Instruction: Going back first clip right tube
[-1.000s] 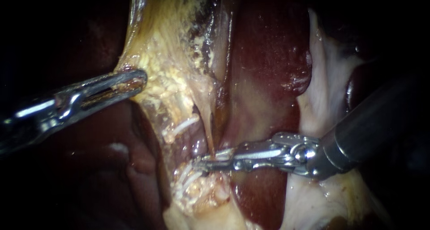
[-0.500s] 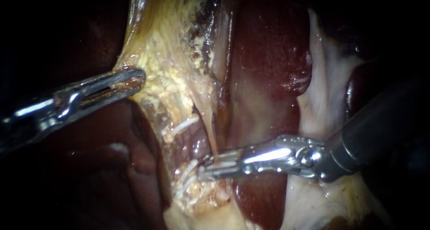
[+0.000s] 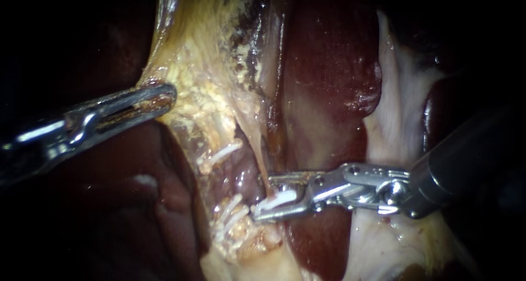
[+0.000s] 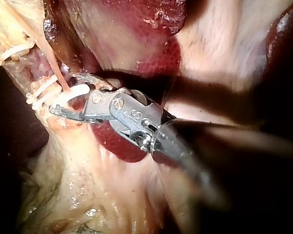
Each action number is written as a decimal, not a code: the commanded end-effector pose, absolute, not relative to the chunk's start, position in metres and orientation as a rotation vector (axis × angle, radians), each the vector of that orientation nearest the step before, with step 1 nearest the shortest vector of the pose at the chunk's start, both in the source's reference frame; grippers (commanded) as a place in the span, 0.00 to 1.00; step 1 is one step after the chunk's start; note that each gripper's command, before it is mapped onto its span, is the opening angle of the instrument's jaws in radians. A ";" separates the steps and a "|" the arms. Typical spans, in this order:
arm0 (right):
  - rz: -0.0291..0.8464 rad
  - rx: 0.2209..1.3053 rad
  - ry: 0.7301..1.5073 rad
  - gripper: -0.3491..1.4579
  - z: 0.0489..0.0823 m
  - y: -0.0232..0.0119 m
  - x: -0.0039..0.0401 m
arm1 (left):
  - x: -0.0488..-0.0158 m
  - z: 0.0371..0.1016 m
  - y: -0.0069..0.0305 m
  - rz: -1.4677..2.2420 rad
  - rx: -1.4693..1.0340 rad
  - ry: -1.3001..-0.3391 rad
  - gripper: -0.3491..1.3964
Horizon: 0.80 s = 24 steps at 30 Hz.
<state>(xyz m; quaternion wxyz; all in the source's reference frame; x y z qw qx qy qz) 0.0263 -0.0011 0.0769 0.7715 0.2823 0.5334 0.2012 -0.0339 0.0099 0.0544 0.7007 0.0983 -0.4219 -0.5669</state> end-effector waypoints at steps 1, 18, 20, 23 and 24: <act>0.433 0.611 1.158 0.52 0.0766 -0.0010 0.0261 | -0.0339 0.0544 0.0099 -1.262 0.219 -0.939 0.00; 0.338 0.537 1.230 0.52 0.0733 0.0012 0.0231 | -0.0338 0.0545 0.0100 -1.262 0.219 -0.940 0.00; 0.321 0.520 1.245 0.52 0.0726 0.0018 0.0228 | -0.0338 0.0545 0.0100 -1.262 0.219 -0.940 0.00; 0.303 0.490 1.262 0.52 0.0715 0.0027 0.0219 | -0.0338 0.0545 0.0100 -1.262 0.219 -0.940 0.00; 0.295 0.477 1.267 0.52 0.0710 0.0032 0.0215 | -0.0338 0.0545 0.0100 -1.262 0.219 -0.940 0.00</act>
